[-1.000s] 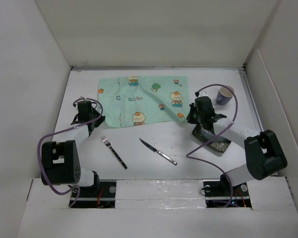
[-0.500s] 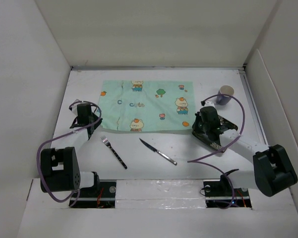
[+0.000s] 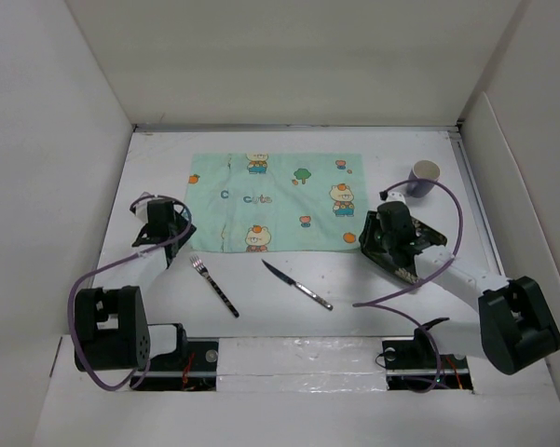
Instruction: Set the dinner table for one person
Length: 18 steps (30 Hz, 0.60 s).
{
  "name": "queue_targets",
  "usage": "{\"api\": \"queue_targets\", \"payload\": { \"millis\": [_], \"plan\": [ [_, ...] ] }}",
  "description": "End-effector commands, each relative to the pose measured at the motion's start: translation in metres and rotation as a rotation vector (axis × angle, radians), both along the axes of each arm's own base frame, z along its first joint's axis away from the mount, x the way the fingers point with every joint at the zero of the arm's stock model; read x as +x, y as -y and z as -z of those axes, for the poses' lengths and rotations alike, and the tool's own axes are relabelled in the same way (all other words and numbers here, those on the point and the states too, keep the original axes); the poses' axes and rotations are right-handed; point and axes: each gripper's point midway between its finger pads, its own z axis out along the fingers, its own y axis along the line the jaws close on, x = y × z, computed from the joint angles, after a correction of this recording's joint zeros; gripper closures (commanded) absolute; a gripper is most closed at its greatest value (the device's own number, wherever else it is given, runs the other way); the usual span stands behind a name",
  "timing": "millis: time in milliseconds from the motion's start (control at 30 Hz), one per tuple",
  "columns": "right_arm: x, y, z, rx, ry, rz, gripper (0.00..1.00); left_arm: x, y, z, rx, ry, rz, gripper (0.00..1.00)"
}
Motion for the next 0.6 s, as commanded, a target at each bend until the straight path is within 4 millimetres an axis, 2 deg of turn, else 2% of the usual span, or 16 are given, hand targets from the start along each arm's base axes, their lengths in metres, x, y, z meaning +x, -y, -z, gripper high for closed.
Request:
{"api": "queue_targets", "payload": {
  "millis": [0, 33, 100, 133, 167, 233, 267, 300, 333, 367, 400, 467, 500, 567],
  "plan": [
    [0.007, -0.005, -0.026, 0.014, 0.062, -0.007, 0.62, 0.011, -0.002, -0.035, 0.007, 0.095, -0.019, 0.58],
    [0.006, -0.004, -0.033, 0.02, 0.072, -0.007, 0.61, 0.016, -0.002, -0.054, 0.007, 0.148, -0.018, 0.58],
    [0.005, -0.008, -0.049, 0.029, 0.102, -0.021, 0.56, 0.019, -0.001, -0.077, 0.002, 0.207, -0.011, 0.5],
    [0.005, -0.008, -0.064, 0.041, 0.135, -0.023, 0.55, 0.021, -0.001, -0.1, 0.011, 0.267, -0.002, 0.49],
    [0.003, -0.01, -0.071, 0.046, 0.149, -0.032, 0.52, 0.021, 0.0, -0.11, 0.017, 0.286, 0.006, 0.48],
    [-0.001, -0.01, -0.083, 0.048, 0.171, -0.036, 0.49, 0.021, 0.003, -0.14, 0.03, 0.347, 0.047, 0.48],
    [-0.004, -0.008, -0.094, 0.058, 0.2, -0.032, 0.48, 0.02, 0.01, -0.149, 0.028, 0.366, 0.077, 0.5],
    [-0.007, -0.009, -0.097, 0.061, 0.207, -0.036, 0.48, 0.019, 0.014, -0.159, 0.027, 0.391, 0.109, 0.51],
    [-0.01, -0.008, -0.098, 0.065, 0.209, -0.032, 0.48, 0.016, 0.021, -0.178, 0.019, 0.441, 0.15, 0.51],
    [-0.013, -0.004, -0.101, 0.069, 0.225, -0.015, 0.48, 0.014, 0.026, -0.184, 0.022, 0.454, 0.192, 0.52],
    [-0.016, 0.006, -0.103, 0.08, 0.229, 0.036, 0.64, 0.005, 0.032, -0.205, 0.03, 0.507, 0.239, 0.55],
    [-0.018, 0.014, -0.098, 0.067, 0.233, 0.075, 0.86, 0.001, 0.043, -0.212, 0.029, 0.528, 0.314, 0.59],
    [-0.018, 0.022, -0.105, 0.082, 0.258, 0.118, 1.0, -0.002, 0.047, -0.216, 0.029, 0.54, 0.346, 0.59],
    [-0.02, 0.045, -0.102, 0.073, 0.245, 0.204, 1.0, -0.011, 0.064, -0.225, 0.015, 0.562, 0.457, 0.6]
  ]
}}
